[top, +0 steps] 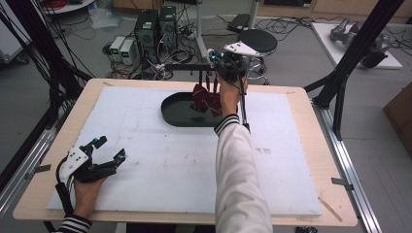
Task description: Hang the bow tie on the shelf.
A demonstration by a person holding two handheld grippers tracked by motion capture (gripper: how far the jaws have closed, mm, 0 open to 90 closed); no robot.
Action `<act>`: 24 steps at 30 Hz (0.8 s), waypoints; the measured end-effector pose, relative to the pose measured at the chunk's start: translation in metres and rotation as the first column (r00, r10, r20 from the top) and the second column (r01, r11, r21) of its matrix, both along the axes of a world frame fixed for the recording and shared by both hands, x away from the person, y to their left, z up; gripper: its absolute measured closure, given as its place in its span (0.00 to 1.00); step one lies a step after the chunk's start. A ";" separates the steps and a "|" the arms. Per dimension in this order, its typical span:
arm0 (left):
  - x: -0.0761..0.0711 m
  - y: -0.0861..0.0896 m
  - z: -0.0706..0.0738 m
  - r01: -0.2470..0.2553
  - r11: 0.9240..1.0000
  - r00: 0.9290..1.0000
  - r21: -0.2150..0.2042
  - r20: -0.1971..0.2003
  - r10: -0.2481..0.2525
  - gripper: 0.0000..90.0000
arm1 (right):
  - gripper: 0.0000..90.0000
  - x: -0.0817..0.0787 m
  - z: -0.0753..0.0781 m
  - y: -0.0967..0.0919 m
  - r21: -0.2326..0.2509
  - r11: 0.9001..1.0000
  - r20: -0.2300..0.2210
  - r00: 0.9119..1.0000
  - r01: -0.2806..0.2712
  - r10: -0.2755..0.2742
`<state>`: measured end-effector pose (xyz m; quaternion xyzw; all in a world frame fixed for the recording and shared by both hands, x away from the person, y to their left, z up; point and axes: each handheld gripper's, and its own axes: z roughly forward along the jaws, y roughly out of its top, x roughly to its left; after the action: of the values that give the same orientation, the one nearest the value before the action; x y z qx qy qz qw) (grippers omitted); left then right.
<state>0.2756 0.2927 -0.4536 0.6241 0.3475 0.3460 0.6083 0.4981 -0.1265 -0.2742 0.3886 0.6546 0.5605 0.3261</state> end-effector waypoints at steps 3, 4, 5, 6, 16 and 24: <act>0.000 0.000 0.000 0.000 1.000 1.000 -0.006 0.002 0.000 0.17 | 0.97 0.003 -0.002 -0.001 -0.015 1.000 -0.005 1.000 0.016 -0.016; 0.000 0.000 0.000 0.000 1.000 1.000 -0.003 0.002 0.000 0.17 | 0.97 0.003 -0.002 -0.001 -0.015 1.000 -0.005 1.000 0.016 -0.016; 0.000 0.000 0.000 0.000 1.000 1.000 -0.004 0.003 0.000 0.17 | 0.97 0.005 -0.004 -0.003 -0.014 1.000 -0.011 1.000 0.023 -0.023; 0.000 0.000 0.000 0.001 1.000 1.000 -0.004 0.003 -0.001 0.17 | 0.96 0.005 -0.004 -0.003 -0.016 0.999 -0.015 0.999 0.028 -0.028; -0.001 0.000 0.000 0.000 1.000 1.000 -0.002 0.007 0.000 0.17 | 0.95 0.012 -0.015 0.001 -0.093 0.995 -0.060 0.997 0.044 -0.050; -0.001 0.000 -0.001 -0.003 1.000 1.000 -0.006 0.013 0.003 0.17 | 0.95 0.015 -0.018 0.001 -0.177 0.982 -0.068 0.995 0.066 -0.079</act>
<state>0.2744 0.2924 -0.4541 0.6195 0.3453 0.3499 0.6120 0.5133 -0.1260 -0.2927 0.4028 0.6984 0.4738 0.3544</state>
